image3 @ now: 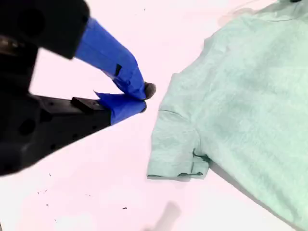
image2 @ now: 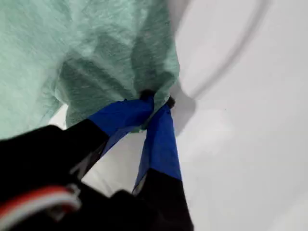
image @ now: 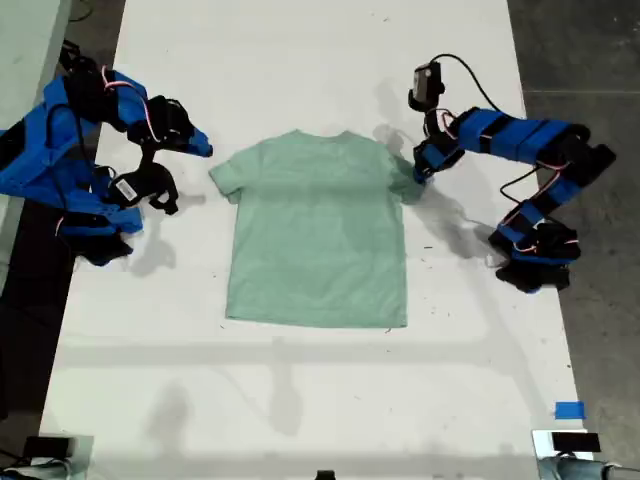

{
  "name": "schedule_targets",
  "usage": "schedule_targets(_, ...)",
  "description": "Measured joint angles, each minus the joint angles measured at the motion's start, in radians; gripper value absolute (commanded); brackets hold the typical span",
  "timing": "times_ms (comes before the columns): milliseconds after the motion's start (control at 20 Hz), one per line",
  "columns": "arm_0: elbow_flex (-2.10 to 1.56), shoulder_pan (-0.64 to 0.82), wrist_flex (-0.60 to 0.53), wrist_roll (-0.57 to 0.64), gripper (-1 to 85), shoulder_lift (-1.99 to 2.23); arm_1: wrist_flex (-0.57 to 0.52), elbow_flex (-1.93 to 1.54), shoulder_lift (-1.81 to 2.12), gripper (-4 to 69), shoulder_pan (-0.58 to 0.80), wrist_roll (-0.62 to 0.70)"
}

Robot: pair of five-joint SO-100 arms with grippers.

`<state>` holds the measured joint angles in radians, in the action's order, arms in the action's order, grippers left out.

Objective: Fold t-shirt

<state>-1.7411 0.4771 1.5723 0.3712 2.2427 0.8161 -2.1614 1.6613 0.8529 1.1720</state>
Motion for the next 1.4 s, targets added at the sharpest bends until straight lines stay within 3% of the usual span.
schedule_targets(250,0.000,0.000,0.000,0.000,0.0,0.000,0.337,0.161,0.130,-1.2,0.123,-0.114)
schedule_targets(400,-0.011,0.000,0.000,0.000,0.0,0.000,0.457,0.261,0.213,-1.2,0.127,-0.167)
schedule_targets(900,-0.055,0.000,-0.014,0.000,0.0,0.009,0.514,0.919,-0.173,-1.2,-0.359,-0.459)
schedule_targets(1250,-0.081,0.000,-0.014,0.000,0.0,0.034,0.397,1.085,-0.563,-0.4,-0.456,-0.509)
schedule_targets(1350,-0.086,0.000,-0.014,0.000,0.0,0.040,0.394,1.141,-0.611,25.2,-0.476,-0.511)
schedule_targets(1400,-0.087,0.000,-0.014,0.000,0.0,0.040,0.394,1.169,-0.606,28.4,-0.482,-0.511)
